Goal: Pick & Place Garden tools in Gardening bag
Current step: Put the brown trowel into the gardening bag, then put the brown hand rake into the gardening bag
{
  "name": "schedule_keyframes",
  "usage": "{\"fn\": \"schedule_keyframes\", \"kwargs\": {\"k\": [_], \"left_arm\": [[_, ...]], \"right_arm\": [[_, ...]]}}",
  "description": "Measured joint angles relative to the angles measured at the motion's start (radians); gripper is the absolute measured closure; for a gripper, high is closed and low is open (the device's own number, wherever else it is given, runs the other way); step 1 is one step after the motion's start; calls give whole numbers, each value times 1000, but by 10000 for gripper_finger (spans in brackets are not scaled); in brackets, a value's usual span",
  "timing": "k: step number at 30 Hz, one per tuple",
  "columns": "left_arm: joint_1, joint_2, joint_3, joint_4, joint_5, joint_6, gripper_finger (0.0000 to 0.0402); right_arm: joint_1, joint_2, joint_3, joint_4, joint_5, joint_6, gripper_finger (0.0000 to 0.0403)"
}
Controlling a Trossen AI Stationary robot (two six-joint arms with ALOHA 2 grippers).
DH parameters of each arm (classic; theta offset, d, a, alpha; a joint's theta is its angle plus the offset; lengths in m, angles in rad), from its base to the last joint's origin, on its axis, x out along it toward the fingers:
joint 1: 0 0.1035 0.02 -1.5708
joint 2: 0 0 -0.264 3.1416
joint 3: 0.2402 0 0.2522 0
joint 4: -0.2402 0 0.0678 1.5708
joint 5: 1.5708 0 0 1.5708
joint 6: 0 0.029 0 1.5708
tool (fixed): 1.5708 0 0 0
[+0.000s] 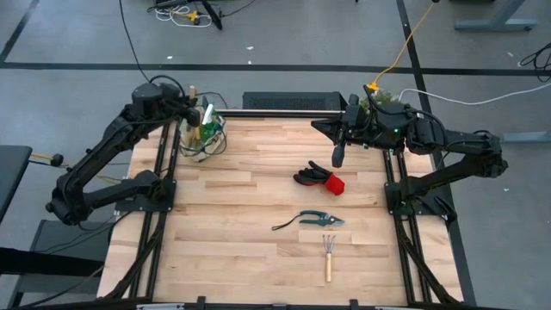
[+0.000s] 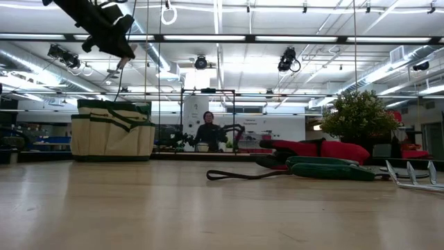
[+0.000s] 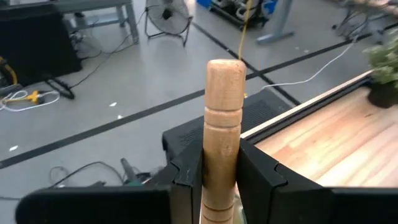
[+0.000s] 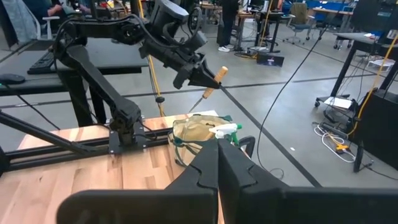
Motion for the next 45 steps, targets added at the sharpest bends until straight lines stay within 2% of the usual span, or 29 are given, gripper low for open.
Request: {"fn": "schedule_keyframes", "kwargs": {"k": [8,14,20,33,45], "left_arm": [[0,0,-110,37,-47,-35,323],[0,0,-214,173,-83,-40,323],[0,0,-277,187,-96,-87,323],[0,0,-308,192,-122,-102,320],[0,0,-308,128,-131,-167,247]], "right_arm": [[0,4,0,-2,0,0,403],[0,12,0,1,0,-1,403],[0,14,0,1,0,-1,403],[0,14,0,1,0,-4,403],[0,14,0,0,0,-3,403]]}}
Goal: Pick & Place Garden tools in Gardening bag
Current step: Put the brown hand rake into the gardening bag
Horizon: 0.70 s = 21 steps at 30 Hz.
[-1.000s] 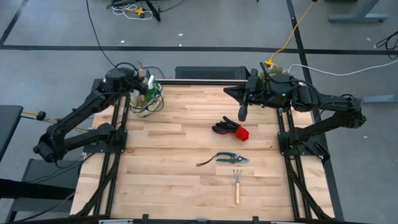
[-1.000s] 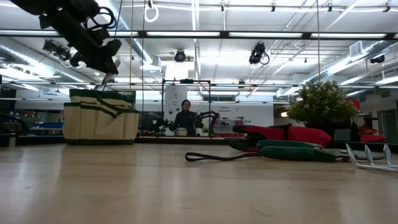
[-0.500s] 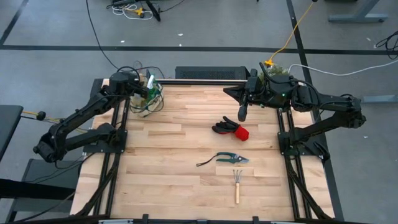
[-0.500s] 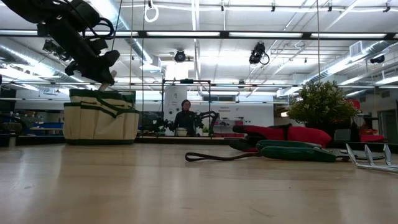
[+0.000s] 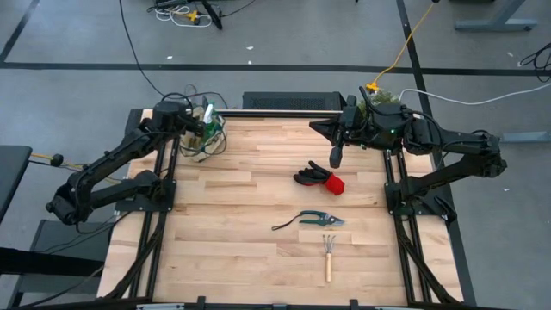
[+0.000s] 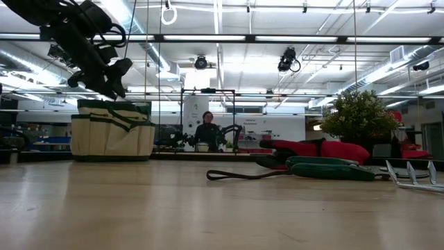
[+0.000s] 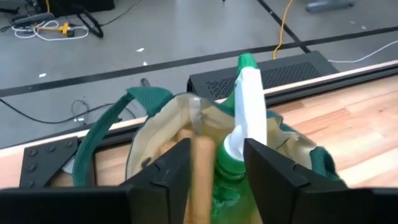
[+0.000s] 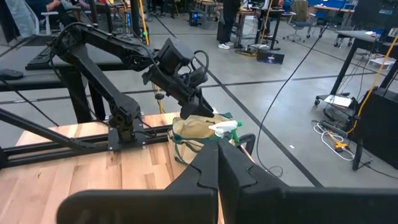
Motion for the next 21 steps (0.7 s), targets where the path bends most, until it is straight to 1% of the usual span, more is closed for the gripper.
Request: {"fn": "schedule_keyframes", "kwargs": {"k": [5,10,15,21], "left_arm": [[0,0,0,-11,22,0,218],[0,0,21,-10,106,0,208],[-10,0,64,-10,217,0,222],[-84,0,115,9,238,27,258]], "right_arm": [[0,0,0,0,0,-1,403],[0,0,0,-6,0,-1,403],[0,0,0,-17,0,11,403],[0,0,0,-21,2,7,403]]}}
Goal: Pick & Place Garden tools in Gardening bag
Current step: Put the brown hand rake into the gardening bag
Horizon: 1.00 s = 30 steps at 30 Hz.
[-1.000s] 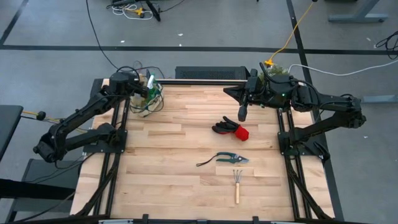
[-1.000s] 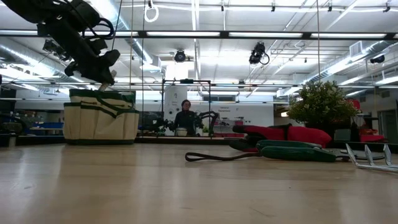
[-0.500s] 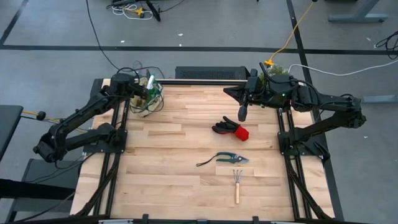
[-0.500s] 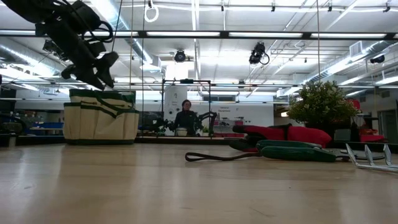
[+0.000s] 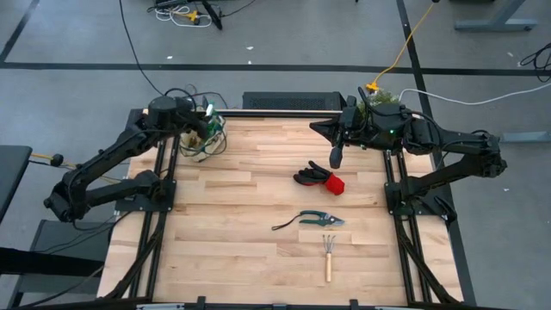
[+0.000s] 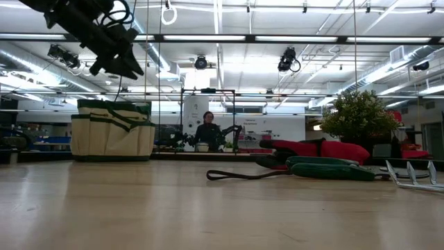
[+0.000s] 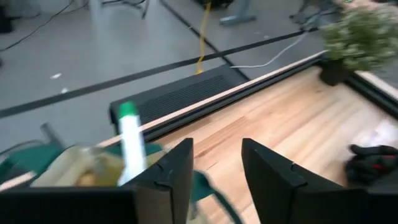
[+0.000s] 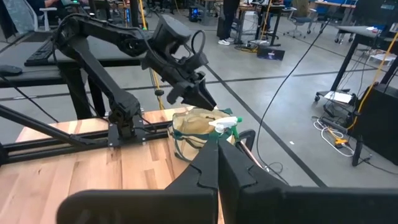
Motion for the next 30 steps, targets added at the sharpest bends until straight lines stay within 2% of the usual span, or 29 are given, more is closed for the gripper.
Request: {"fn": "schedule_keyframes", "kwargs": {"k": [10,20,30], "left_arm": [[-163,0,6,67,-8,-31,319],[-332,0,6,244,-8,-16,366],[-473,0,6,288,24,54,395]], "right_arm": [[0,0,0,-58,8,1,403],[0,0,0,-81,9,2,403],[0,0,0,-175,9,20,403]]}}
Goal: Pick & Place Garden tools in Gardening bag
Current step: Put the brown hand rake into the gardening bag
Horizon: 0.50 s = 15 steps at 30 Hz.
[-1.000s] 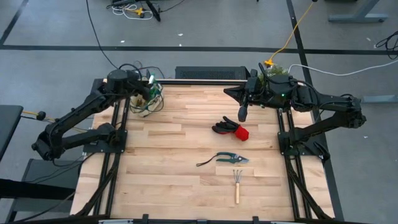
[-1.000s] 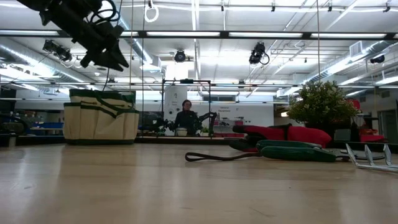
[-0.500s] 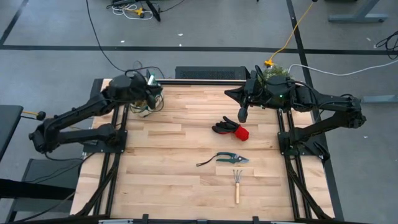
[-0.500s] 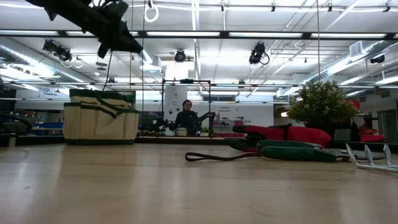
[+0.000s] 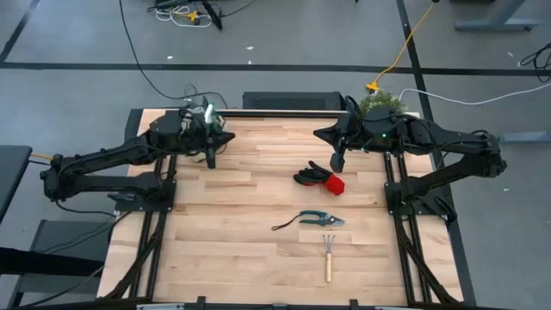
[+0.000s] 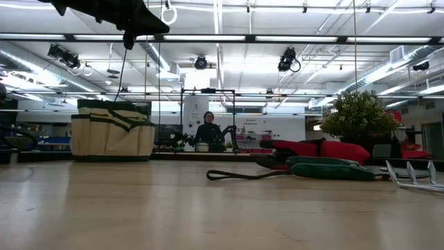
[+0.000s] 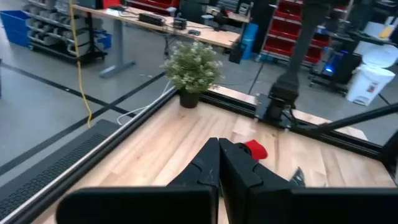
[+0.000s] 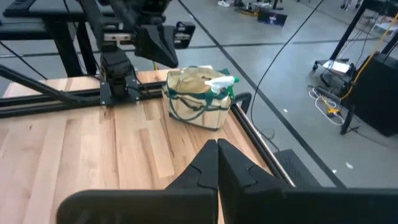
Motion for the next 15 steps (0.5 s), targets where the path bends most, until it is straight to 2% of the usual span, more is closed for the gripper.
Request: {"fn": "schedule_keyframes", "kwargs": {"k": [7,15], "left_arm": [[-63,0,0,2,0,25,392],[-133,0,0,58,-32,26,395]], "right_arm": [[0,0,0,-42,1,3,401],[0,0,0,-141,0,57,361]]}}
